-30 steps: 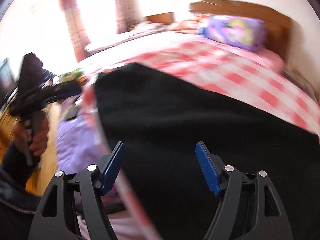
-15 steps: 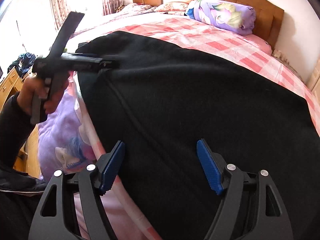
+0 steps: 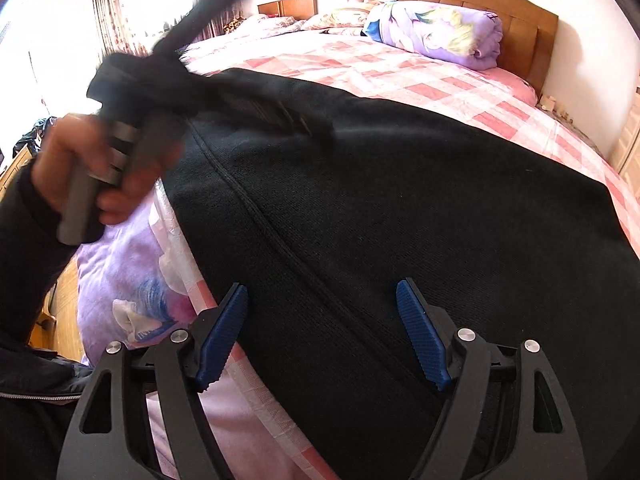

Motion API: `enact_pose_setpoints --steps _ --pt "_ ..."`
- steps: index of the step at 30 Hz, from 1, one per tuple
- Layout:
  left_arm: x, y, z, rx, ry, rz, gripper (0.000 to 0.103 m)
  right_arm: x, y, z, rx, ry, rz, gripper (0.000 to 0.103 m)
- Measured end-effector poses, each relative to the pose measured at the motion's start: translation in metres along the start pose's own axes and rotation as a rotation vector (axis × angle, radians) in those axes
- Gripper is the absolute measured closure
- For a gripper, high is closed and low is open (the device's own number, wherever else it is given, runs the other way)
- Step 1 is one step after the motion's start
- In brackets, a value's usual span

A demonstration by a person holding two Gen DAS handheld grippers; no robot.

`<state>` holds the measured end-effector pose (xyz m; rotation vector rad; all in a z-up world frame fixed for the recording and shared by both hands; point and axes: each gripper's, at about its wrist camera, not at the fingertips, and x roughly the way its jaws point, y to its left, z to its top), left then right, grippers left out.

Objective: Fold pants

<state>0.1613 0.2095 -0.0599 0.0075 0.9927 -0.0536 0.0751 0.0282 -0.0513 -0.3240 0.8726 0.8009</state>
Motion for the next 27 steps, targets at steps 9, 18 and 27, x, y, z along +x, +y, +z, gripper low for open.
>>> enact_pose_setpoints --steps 9,18,27 --pt "-0.013 0.022 0.003 -0.057 -0.061 -0.003 0.003 -0.002 -0.001 -0.003 0.001 -0.012 0.009 0.028" --pt "-0.047 0.157 -0.040 -0.457 -0.162 0.000 0.002 -0.001 0.000 -0.003 0.002 -0.010 0.001 0.027" --pt "-0.067 0.134 -0.058 -0.380 -0.230 -0.146 0.002 -0.015 -0.001 0.000 0.045 -0.005 -0.016 0.027"
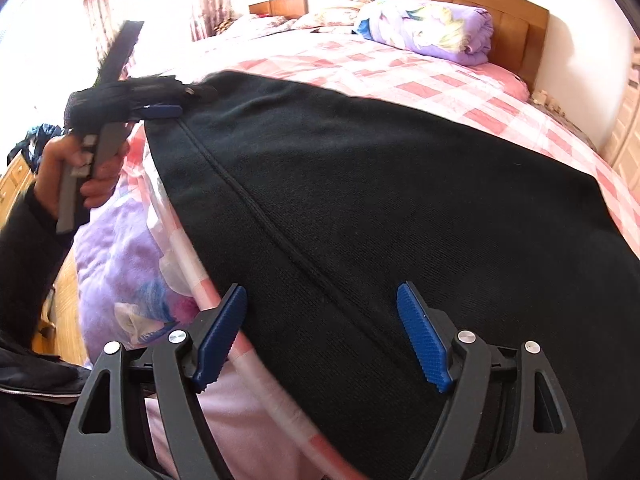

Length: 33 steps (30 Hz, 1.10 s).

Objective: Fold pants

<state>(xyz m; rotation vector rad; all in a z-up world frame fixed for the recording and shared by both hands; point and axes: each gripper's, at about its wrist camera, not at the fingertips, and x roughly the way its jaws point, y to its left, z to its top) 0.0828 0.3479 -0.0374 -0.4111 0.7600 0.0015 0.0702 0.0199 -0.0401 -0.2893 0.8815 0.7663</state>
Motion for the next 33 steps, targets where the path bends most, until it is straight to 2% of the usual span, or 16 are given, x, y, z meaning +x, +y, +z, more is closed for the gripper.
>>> enact_pose_setpoints --steps 2,4,5,7,12,13,14,15,16,17,20,21,23,26,28,33 --pt "-0.007 -0.016 -0.008 0.024 -0.009 -0.037 0.002 -0.021 -0.011 -0.005 0.046 -0.073 -0.028 0.027" --pt "-0.005 -0.033 -0.020 0.082 0.000 0.012 0.002 -0.043 -0.033 -0.013 0.102 -0.113 -0.124 0.022" --pt "0.001 -0.039 -0.026 0.102 0.016 0.024 0.002 -0.052 -0.048 -0.019 0.139 -0.116 -0.176 0.018" --pt "0.011 -0.045 -0.039 0.129 0.052 0.059 0.002 -0.069 -0.082 -0.035 0.229 -0.103 -0.264 0.018" --pt "0.022 -0.066 -0.053 0.267 0.052 0.200 0.002 -0.123 -0.157 -0.094 0.432 -0.113 -0.496 0.016" --pt "0.026 -0.067 -0.052 0.285 0.056 0.223 0.002 -0.129 -0.169 -0.107 0.462 -0.100 -0.544 0.016" --pt "0.027 -0.068 -0.052 0.285 0.055 0.234 0.002 -0.132 -0.187 -0.128 0.519 -0.046 -0.602 0.015" --pt "0.024 -0.066 -0.054 0.273 0.056 0.234 0.002 -0.134 -0.199 -0.144 0.565 -0.027 -0.598 0.014" --pt "0.025 -0.064 -0.052 0.266 0.057 0.233 0.002 -0.147 -0.204 -0.160 0.584 -0.131 -0.507 0.014" --pt "0.025 -0.063 -0.052 0.264 0.056 0.238 0.001 -0.150 -0.206 -0.165 0.590 -0.152 -0.476 0.014" --pt "0.026 -0.064 -0.050 0.264 0.060 0.251 0.001 -0.151 -0.197 -0.159 0.561 -0.112 -0.547 0.014" --pt "0.025 -0.064 -0.050 0.260 0.061 0.252 0.001 -0.153 -0.193 -0.156 0.560 -0.126 -0.547 0.014" --pt "0.015 -0.061 -0.049 0.214 0.046 0.214 0.002 -0.159 -0.188 -0.154 0.537 -0.180 -0.481 0.014" --pt "-0.012 -0.044 -0.051 0.095 -0.021 0.056 0.002 -0.143 -0.194 -0.159 0.514 -0.081 -0.535 0.011" --pt "-0.028 -0.023 -0.050 0.009 -0.067 0.004 0.002 -0.143 -0.199 -0.167 0.507 -0.125 -0.520 0.011" --pt "-0.063 0.068 -0.050 -0.312 -0.146 -0.130 0.002 -0.136 -0.201 -0.161 0.524 -0.114 -0.532 0.007"
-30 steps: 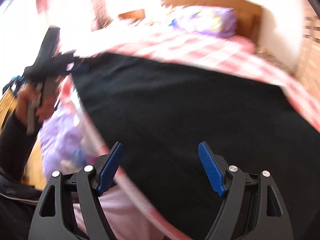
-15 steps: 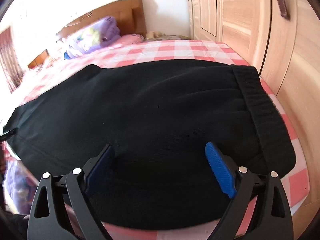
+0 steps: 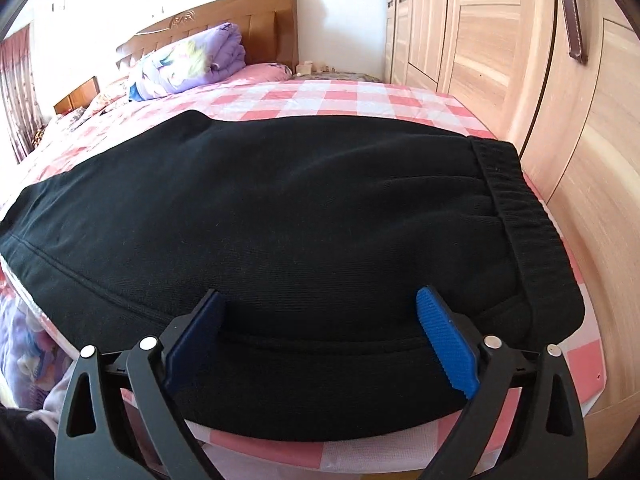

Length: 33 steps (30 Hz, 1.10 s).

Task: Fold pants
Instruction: 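Move both open tools toward the end of the folded pants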

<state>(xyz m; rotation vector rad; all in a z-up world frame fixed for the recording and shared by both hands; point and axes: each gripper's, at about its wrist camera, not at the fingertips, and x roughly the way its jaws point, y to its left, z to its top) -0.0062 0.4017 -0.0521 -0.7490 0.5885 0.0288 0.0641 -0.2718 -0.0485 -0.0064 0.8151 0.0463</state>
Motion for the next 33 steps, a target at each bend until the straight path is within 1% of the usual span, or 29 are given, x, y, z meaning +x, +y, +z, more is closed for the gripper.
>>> enact_pose_setpoints --steps 2,4,6,8,9,10,11,12,13,14,15,16,17,19,21,22,24,25,27,29,31,33 --pt "-0.014 0.037 0.008 -0.139 -0.021 -0.039 0.002 0.003 0.006 0.002 0.002 0.006 -0.017 0.005" --pt "-0.019 0.057 0.014 -0.205 -0.027 -0.051 0.002 0.001 0.011 0.005 0.012 0.015 -0.031 0.005" --pt "-0.020 0.062 0.017 -0.204 -0.019 -0.044 0.002 0.001 0.018 0.012 0.029 0.040 -0.065 0.006" --pt "-0.017 0.060 0.022 -0.161 -0.010 0.000 0.002 -0.003 0.031 0.022 0.028 0.032 -0.094 0.006" --pt "-0.013 0.055 0.025 -0.131 -0.005 0.035 0.002 -0.006 0.040 0.027 0.013 0.014 -0.081 0.006" --pt "-0.008 0.052 0.027 -0.110 -0.004 0.068 0.002 -0.008 0.063 0.036 -0.025 -0.012 -0.032 0.006" --pt "-0.004 0.047 0.028 -0.086 -0.006 0.106 0.002 -0.008 0.079 0.041 -0.052 -0.019 0.008 0.005" --pt "0.001 0.043 0.028 -0.062 -0.010 0.145 0.002 -0.004 0.108 0.047 -0.105 -0.015 0.078 0.005" --pt "0.007 0.036 0.029 -0.033 -0.017 0.185 0.002 0.003 0.147 0.054 -0.184 0.002 0.167 0.005" --pt "0.012 0.031 0.030 -0.014 -0.023 0.209 0.002 0.009 0.177 0.057 -0.250 0.014 0.222 0.005" --pt "0.016 0.028 0.030 -0.004 -0.023 0.222 0.002 0.014 0.207 0.060 -0.319 0.024 0.263 0.005" --pt "0.020 0.026 0.030 0.008 -0.018 0.230 0.002 0.021 0.250 0.063 -0.409 0.029 0.310 0.005" --pt "0.023 0.024 0.029 0.016 -0.011 0.230 0.002 0.025 0.275 0.064 -0.459 0.032 0.344 0.005" --pt "0.029 0.019 0.029 0.032 0.005 0.235 0.002 0.034 0.341 0.067 -0.573 0.047 0.426 0.005" --pt "0.030 0.018 0.029 0.045 0.011 0.248 0.002 0.037 0.388 0.066 -0.657 0.040 0.475 0.005" --pt "0.029 0.021 0.030 0.048 0.012 0.252 0.002 0.037 0.419 0.063 -0.717 0.036 0.504 0.005" --pt "0.023 0.025 0.031 0.048 0.005 0.262 0.002 0.032 0.457 0.053 -0.792 0.031 0.539 0.005" --pt "0.025 0.026 0.033 0.047 0.002 0.262 0.002 0.031 0.478 0.048 -0.832 0.030 0.571 0.005" --pt "0.019 0.032 0.035 0.039 -0.002 0.263 0.002 0.026 0.497 0.041 -0.873 0.033 0.606 0.005" --pt "0.015 0.038 0.036 0.041 -0.002 0.272 0.002 0.026 0.521 0.032 -0.914 0.032 0.622 0.005" --pt "0.013 0.041 0.036 0.053 -0.004 0.296 0.002 0.029 0.535 0.029 -0.927 0.042 0.630 0.005" --pt "0.010 0.044 0.036 0.061 -0.008 0.317 0.002 0.045 0.543 0.031 -0.913 0.073 0.620 0.005"
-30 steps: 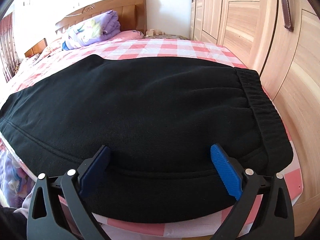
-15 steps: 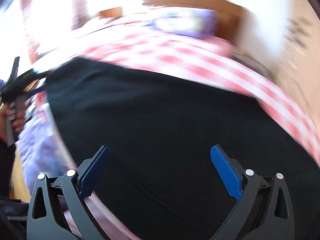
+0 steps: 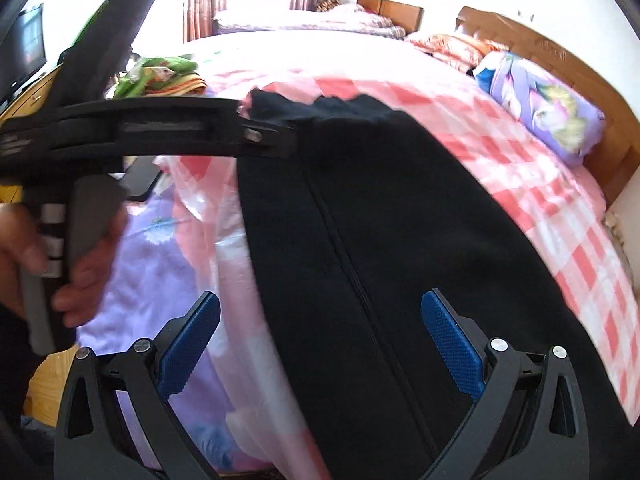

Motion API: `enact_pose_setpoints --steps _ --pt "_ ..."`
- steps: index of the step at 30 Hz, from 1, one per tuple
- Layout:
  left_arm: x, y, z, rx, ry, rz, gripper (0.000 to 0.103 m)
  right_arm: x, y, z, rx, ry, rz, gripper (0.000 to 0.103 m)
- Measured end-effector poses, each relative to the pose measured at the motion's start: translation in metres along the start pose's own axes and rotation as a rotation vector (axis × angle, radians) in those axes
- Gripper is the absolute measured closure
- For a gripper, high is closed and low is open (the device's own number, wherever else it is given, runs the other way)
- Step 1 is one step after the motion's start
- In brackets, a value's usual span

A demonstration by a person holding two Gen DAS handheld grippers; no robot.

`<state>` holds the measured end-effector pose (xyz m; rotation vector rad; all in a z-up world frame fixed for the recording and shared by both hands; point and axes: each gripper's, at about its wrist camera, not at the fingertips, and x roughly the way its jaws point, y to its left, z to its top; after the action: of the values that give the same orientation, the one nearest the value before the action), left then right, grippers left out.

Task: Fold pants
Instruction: 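Move both open tools toward the end of the folded pants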

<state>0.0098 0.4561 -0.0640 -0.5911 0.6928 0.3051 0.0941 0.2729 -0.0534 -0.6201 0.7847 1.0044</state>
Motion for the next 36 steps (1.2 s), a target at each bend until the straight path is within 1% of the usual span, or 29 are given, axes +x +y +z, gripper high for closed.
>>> enact_pose_setpoints --steps 2,3,4,8,11,14,16,17,18,19,21,23,24,26,28,31,32,34,35,36 --pt "-0.002 0.005 0.000 0.000 -0.003 0.004 0.002 0.013 -0.010 -0.005 0.051 0.041 0.019 0.004" --pt "-0.003 0.008 0.000 0.000 -0.006 0.010 0.002 0.009 -0.010 -0.008 0.053 0.013 0.031 0.004" --pt "-0.002 0.010 0.001 0.000 -0.007 0.016 0.002 0.007 -0.012 -0.010 0.057 0.011 0.044 0.004" --pt "0.001 0.018 -0.002 -0.001 0.001 0.046 0.002 0.000 -0.016 -0.016 0.078 0.029 0.072 0.004" --pt "0.000 0.022 -0.004 0.003 0.007 0.058 0.002 -0.003 -0.016 -0.022 0.080 0.049 0.076 0.004" --pt "-0.012 0.028 -0.009 0.003 -0.012 0.079 0.002 -0.004 -0.014 -0.019 0.077 0.098 0.074 0.004" --pt "-0.026 0.037 -0.014 -0.013 -0.041 0.116 0.002 -0.004 -0.014 -0.011 0.087 0.121 0.083 0.005" --pt "-0.033 0.043 -0.017 -0.030 -0.059 0.130 0.002 -0.006 -0.012 -0.001 0.092 0.106 0.104 0.005" --pt "-0.039 0.048 -0.019 -0.046 -0.071 0.135 0.002 -0.006 -0.009 0.006 0.083 0.091 0.107 0.005" --pt "-0.047 0.057 -0.023 -0.075 -0.083 0.141 0.002 -0.008 -0.003 0.016 0.060 0.073 0.096 0.005" --pt "-0.059 0.071 -0.029 -0.118 -0.096 0.149 0.002 -0.007 0.016 0.038 -0.028 0.023 0.041 0.006" --pt "-0.065 0.077 -0.031 -0.126 -0.094 0.149 0.002 -0.001 0.028 0.054 -0.078 -0.009 0.012 0.009" --pt "-0.068 0.078 -0.030 -0.123 -0.087 0.145 0.002 0.001 0.027 0.057 -0.068 -0.010 0.014 0.011" --pt "-0.071 0.074 -0.027 -0.111 -0.087 0.119 0.002 0.003 0.015 0.059 -0.007 -0.032 0.019 0.011" --pt "-0.072 0.060 -0.022 -0.078 -0.098 0.080 0.002 0.002 -0.008 0.055 0.068 -0.048 -0.005 0.011" --pt "-0.060 0.036 -0.013 -0.027 -0.092 0.052 0.002 0.006 -0.045 0.060 0.199 -0.028 0.007 0.011" --pt "-0.053 0.029 -0.012 -0.015 -0.083 0.057 0.002 0.005 -0.052 0.065 0.192 -0.034 0.008 0.011" --pt "-0.042 0.024 -0.013 -0.030 -0.072 0.103 0.002 0.004 -0.045 0.073 0.116 -0.046 0.011 0.011" --pt "-0.043 0.027 -0.016 -0.060 -0.083 0.114 0.002 0.004 -0.036 0.075 0.073 -0.044 0.018 0.012" --pt "-0.048 0.036 -0.018 -0.125 -0.117 0.137 0.002 0.006 -0.022 0.075 0.026 -0.042 0.035 0.019"
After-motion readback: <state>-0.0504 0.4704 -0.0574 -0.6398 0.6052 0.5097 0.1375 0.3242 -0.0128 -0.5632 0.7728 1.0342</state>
